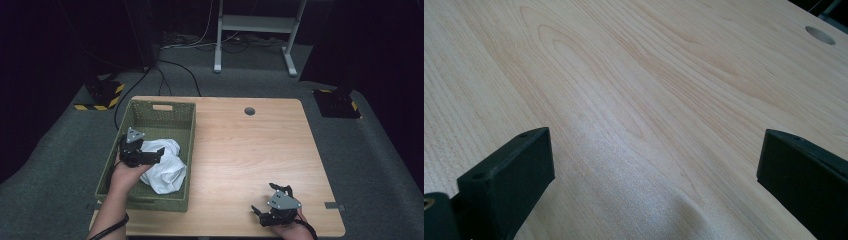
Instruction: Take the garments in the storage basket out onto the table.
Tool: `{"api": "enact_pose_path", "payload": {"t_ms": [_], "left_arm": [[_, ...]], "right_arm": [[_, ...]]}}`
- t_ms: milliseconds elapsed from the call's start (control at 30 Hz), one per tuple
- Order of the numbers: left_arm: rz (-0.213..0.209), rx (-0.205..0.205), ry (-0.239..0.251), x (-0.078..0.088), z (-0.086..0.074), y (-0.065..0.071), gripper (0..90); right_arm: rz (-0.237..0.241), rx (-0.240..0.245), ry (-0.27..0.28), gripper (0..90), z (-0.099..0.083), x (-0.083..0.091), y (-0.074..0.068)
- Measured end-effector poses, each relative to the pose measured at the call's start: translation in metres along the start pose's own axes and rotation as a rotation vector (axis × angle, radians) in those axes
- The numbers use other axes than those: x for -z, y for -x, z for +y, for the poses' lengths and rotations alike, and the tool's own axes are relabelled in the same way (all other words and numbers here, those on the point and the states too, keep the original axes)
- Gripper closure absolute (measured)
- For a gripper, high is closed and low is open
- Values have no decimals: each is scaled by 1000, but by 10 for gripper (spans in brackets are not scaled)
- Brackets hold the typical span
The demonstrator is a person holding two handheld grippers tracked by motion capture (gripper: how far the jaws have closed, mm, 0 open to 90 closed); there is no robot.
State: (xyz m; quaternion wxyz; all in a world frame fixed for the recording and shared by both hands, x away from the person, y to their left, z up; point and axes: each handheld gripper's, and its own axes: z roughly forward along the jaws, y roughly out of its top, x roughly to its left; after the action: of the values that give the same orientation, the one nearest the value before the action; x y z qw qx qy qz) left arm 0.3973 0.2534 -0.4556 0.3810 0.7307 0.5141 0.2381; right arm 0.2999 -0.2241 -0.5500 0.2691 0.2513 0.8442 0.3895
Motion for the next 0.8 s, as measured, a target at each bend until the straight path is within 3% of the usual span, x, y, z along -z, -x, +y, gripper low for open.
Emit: {"api": "enact_pose_path", "payload": {"t_ms": [467, 800], "left_arm": [[-7, 67, -79, -18, -8, -13, 15], [9, 65, -154, -30, -12, -15, 16]], "right_arm": [[3, 6, 1, 13, 0, 0, 0], [6, 3, 3, 14, 0, 0, 0]]}}
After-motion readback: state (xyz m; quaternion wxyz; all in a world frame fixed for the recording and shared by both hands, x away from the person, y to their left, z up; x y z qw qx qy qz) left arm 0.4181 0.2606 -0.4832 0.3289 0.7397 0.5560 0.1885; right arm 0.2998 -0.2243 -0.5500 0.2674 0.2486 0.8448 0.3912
